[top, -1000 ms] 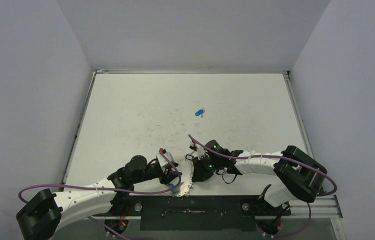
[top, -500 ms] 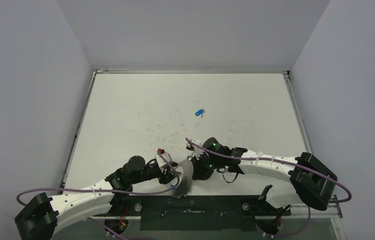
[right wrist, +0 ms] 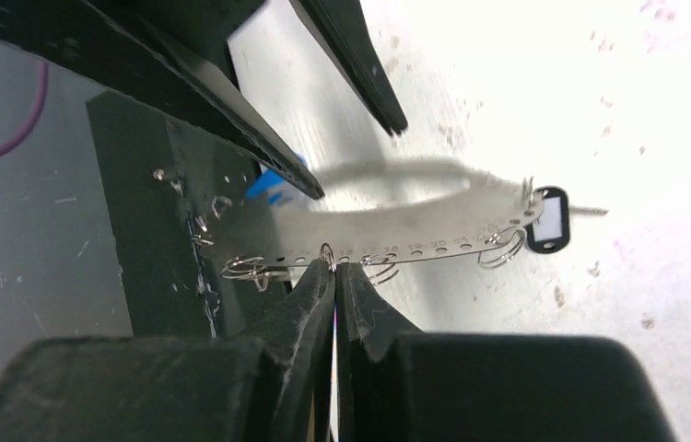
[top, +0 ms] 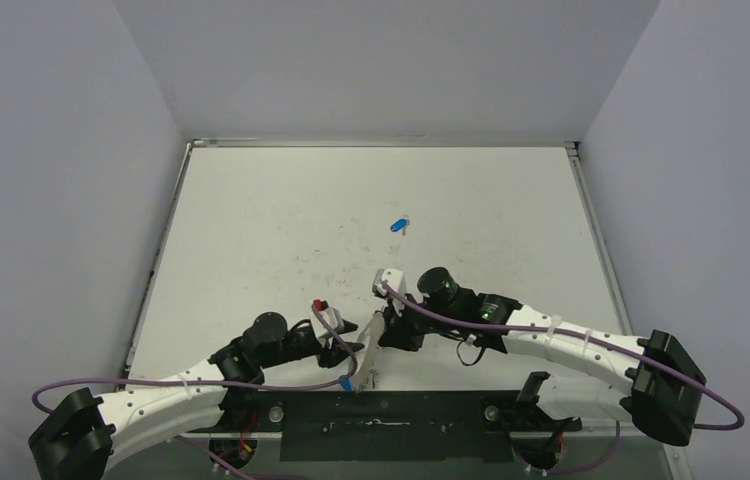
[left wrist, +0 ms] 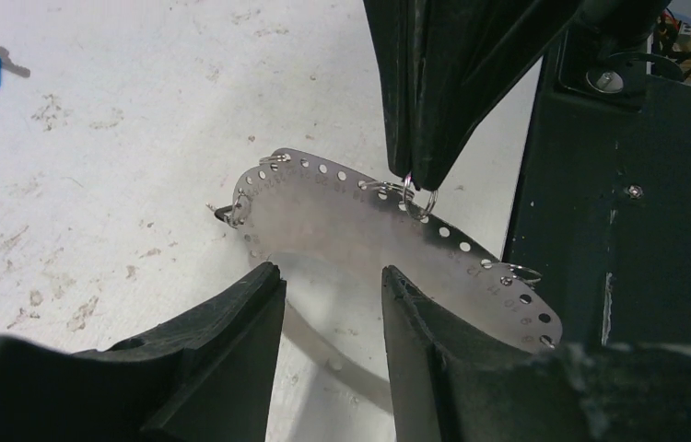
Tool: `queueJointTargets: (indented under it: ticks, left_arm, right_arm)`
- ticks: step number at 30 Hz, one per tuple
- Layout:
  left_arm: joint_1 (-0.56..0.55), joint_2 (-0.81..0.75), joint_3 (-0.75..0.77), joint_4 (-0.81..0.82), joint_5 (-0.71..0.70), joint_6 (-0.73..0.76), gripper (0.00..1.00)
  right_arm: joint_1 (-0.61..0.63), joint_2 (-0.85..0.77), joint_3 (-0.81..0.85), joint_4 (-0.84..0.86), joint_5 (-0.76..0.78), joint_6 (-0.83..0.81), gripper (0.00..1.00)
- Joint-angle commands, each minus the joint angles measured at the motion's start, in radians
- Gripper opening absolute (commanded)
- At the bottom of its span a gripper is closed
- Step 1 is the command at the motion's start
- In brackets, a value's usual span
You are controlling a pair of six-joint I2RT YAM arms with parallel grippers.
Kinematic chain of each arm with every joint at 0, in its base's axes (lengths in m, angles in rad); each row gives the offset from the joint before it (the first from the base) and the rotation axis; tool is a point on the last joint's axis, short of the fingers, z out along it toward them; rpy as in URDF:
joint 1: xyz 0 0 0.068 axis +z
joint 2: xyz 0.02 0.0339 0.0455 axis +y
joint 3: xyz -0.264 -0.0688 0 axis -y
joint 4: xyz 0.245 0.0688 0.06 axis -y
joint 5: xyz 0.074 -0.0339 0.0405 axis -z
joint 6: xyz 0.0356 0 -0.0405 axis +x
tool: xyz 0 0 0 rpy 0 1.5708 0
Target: Put the keys on the keyring
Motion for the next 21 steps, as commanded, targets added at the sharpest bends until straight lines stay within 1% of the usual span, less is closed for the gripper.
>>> queueJointTargets:
  ticks: [1, 3, 5, 12, 17, 21]
  left_arm:
    - [-0.006, -0.011, -0.02, 0.151, 0.058, 0.039, 0.42]
    - [-0.005, -0.012, -0.034, 0.199, 0.073, 0.039, 0.42]
    - [-0.005, -0.015, -0.043, 0.23, 0.08, 0.04, 0.43]
    - [-0.005, -0.022, -0.059, 0.318, 0.13, 0.033, 0.42]
    - [-0.005, -0.042, -0.082, 0.37, 0.174, 0.017, 0.38]
    - [-0.005, -0.052, -0.082, 0.371, 0.192, 0.017, 0.27]
  right_arm:
    - [0.009, -0.1, -0.035, 0.203, -0.049, -0.02, 0.0]
    - [0.008, -0.116, -0.05, 0.264, -0.06, -0.018, 0.0]
    - [0.008, -0.119, -0.057, 0.291, -0.073, -0.015, 0.0]
    - [0.008, -0.1, -0.055, 0.32, -0.096, -0.001, 0.0]
    - [0.008, -0.099, -0.061, 0.331, -0.082, -0.001, 0.0]
    - [0.008, -0.095, -0.062, 0.344, -0.093, 0.003, 0.0]
